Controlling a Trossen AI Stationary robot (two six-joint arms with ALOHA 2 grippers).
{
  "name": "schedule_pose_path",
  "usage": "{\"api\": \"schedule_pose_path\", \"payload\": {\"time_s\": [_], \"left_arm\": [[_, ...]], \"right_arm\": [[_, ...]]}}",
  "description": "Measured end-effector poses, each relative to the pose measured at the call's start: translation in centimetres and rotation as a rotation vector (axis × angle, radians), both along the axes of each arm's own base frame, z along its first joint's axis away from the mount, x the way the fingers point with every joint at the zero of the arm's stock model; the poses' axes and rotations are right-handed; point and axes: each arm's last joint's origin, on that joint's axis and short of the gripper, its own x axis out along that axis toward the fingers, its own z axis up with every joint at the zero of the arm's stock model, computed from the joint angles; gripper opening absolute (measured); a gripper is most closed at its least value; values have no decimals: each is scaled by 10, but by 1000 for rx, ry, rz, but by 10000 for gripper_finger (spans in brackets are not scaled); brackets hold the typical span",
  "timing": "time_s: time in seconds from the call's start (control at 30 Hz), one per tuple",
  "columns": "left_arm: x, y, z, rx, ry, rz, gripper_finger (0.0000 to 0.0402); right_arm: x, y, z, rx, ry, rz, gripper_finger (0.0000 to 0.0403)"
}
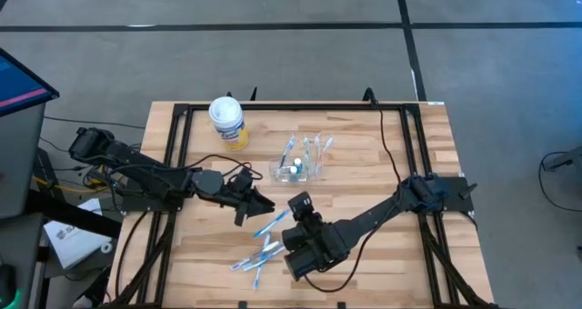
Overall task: Pick & Place toothbrushing station
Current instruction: Put the right blue toothbrush into the transparent organizer
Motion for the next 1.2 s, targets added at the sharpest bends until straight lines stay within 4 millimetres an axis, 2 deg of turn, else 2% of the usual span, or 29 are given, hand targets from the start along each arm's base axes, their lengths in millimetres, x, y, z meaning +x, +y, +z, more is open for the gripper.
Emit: {"api": "schedule_pose_path", "payload": {"time_s": [0.2, 0.4, 0.6, 0.93, 1.2], "left_arm": [[0, 0, -1, -30, 9, 6, 122], [10, -3, -16, -117, 66, 15, 122], [23, -5, -27, -177, 35, -53, 122], [27, 11, -25, -188, 16, -34, 122], [27, 11, -20, -220, -25, -94, 122]], "right_arm": [[4, 0, 2, -36, -20, 27, 0], [9, 1, 3, -37, -33, 51, 0], [10, 2, 3, -38, -34, 60, 0], [-2, 25, 2, -31, -37, 114, 0], [-2, 20, 1, 0, -29, 84, 0]]}}
